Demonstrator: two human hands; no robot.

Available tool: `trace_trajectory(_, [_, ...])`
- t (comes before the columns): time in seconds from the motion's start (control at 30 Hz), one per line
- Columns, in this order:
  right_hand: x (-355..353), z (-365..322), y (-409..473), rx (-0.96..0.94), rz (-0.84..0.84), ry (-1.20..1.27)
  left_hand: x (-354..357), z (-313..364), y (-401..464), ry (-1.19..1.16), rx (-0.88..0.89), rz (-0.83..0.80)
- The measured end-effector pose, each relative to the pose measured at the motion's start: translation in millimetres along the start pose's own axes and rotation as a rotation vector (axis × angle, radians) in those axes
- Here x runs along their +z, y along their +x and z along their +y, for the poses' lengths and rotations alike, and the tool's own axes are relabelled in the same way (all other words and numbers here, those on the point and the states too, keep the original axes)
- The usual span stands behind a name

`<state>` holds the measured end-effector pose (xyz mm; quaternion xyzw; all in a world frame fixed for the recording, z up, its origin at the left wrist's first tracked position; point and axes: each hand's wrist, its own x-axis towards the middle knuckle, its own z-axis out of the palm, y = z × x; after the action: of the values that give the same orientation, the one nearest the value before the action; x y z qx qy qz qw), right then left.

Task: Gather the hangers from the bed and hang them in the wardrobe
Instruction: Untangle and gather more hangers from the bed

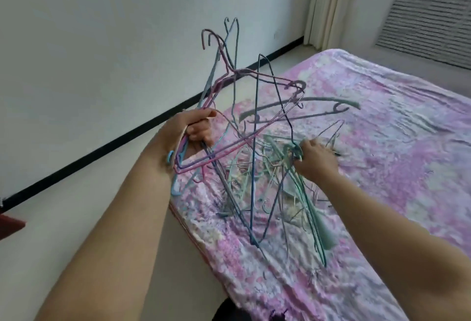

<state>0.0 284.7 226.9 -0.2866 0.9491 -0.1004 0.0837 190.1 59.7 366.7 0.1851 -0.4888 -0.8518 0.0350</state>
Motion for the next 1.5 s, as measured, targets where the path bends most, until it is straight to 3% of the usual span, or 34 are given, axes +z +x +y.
trace_trajectory(0.17, [-16.0,-13.3,13.8,0.042,0.012,0.197,-11.7,33.0,19.6,0.028,-0.008,-0.033])
trace_trajectory(0.37, [-20.6,-34.9,39.2,0.327,0.114,0.738,-19.5,55.8,33.0,-0.032,0.041,-0.11])
trace_trajectory(0.57, [-38.2,-62.7,67.2,0.563,0.349,1.297,-31.1,74.5,37.9,-0.008,0.214,-0.154])
trace_trajectory(0.63, [-53.7,-71.8,70.0,0.548,0.426,1.427,-46.9,69.2,35.8,-0.093,0.252,-0.182])
trace_trajectory(0.7, [-55.8,-77.0,71.9,0.412,0.45,1.319,-64.5,63.2,33.6,-0.17,0.269,-0.221])
trace_trajectory(0.77, [-55.8,-80.5,76.3,0.33,0.317,1.206,-77.2,59.5,31.6,-0.186,0.265,-0.217])
trace_trajectory(0.87, [-50.7,-81.5,82.8,0.361,0.056,1.152,-86.8,53.6,30.0,-0.174,0.219,-0.139])
trace_trajectory(1.03, [-34.0,-75.2,79.8,0.299,-0.043,1.019,-100.3,36.0,31.7,-0.322,0.139,-0.028])
trace_trajectory(1.23, [-18.6,-52.9,64.6,0.292,-0.437,1.46,-92.9,31.8,26.1,-0.294,0.17,-0.012])
trace_trajectory(1.37, [-10.2,-51.2,48.3,0.283,-0.396,1.486,-96.0,41.4,26.9,-0.248,0.136,-0.121])
trace_trajectory(1.5, [-0.9,-54.9,33.2,0.22,-0.353,1.335,-96.4,47.5,19.6,-0.168,0.119,-0.103])
